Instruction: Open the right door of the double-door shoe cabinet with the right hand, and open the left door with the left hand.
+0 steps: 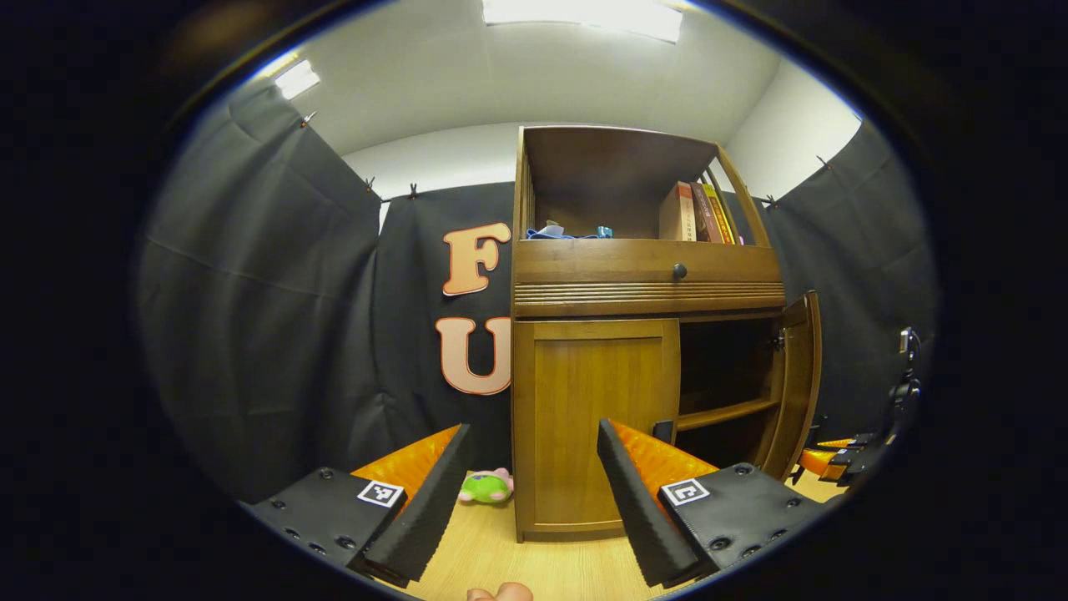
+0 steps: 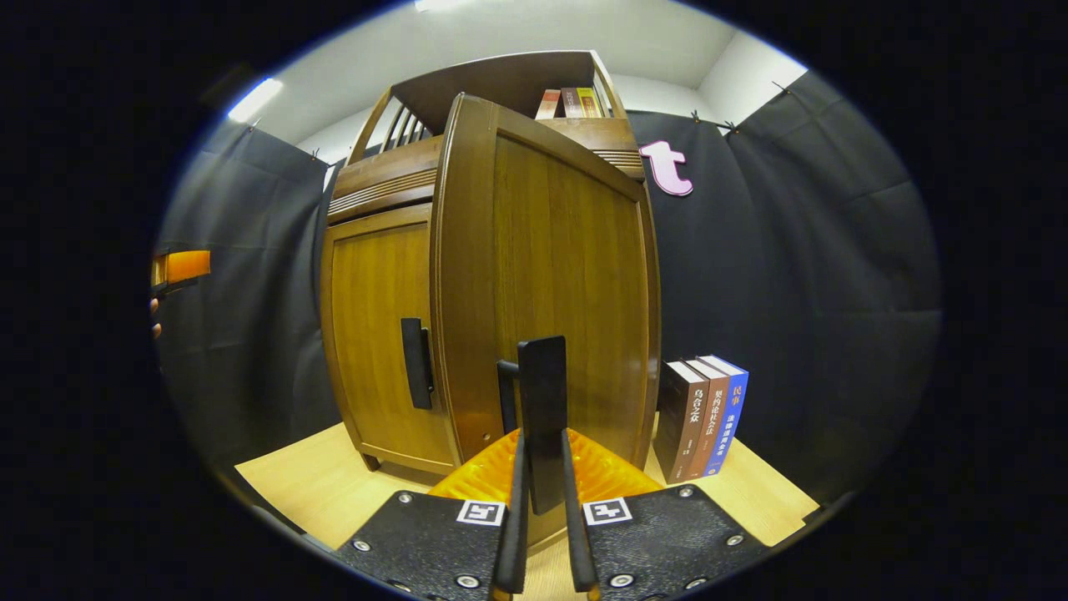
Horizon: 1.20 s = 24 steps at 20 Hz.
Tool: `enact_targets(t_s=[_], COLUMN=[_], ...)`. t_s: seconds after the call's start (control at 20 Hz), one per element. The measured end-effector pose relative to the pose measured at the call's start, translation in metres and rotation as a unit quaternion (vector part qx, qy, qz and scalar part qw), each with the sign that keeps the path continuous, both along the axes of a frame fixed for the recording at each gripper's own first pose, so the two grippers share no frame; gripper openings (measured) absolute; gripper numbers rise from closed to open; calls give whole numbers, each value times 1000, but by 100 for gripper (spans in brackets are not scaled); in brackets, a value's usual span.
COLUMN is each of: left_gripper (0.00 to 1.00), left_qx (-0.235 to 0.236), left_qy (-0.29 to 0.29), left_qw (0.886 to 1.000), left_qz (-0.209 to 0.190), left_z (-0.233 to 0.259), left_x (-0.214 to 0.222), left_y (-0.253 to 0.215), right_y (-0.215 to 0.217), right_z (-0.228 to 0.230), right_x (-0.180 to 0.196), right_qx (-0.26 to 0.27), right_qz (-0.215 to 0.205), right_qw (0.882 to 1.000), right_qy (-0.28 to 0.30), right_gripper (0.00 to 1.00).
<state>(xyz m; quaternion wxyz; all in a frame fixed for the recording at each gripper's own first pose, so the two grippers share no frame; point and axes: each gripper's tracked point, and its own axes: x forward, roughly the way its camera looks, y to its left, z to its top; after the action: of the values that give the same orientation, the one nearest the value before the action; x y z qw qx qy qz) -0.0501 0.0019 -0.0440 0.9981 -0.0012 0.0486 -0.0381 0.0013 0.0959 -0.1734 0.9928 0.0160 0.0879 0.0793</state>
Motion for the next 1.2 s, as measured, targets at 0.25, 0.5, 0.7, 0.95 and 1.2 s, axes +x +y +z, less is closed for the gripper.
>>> enact_targets(t_s=[0.25, 0.5, 0.7, 0.95, 1.2], left_gripper=[95, 95, 95, 95, 95], left_qx=[-4, -5, -9, -12, -9], left_qy=[5, 2, 3, 9, 6], left_qw=[1000, 1000, 1000, 1000, 1000], left_qz=[-2, -5, -10, -16, -21], left_z=[-3, 0, -1, -5, -2], left_x=[-1, -1, -1, 0, -1], left_y=[-3, -8, -15, -23, -33], right_y=[-9, -23, -33, -47, -60], right_z=[0, 4, 5, 6, 8], right_x=[-5, -12, -16, -21, -24], right_qx=[0, -5, -4, -5, 1], right_qz=[-6, -15, -19, -26, -32], right_qw=[1000, 1000, 1000, 1000, 999], right_qy=[-2, -7, -8, -11, -11], right_gripper=[17, 14, 13, 11, 10])
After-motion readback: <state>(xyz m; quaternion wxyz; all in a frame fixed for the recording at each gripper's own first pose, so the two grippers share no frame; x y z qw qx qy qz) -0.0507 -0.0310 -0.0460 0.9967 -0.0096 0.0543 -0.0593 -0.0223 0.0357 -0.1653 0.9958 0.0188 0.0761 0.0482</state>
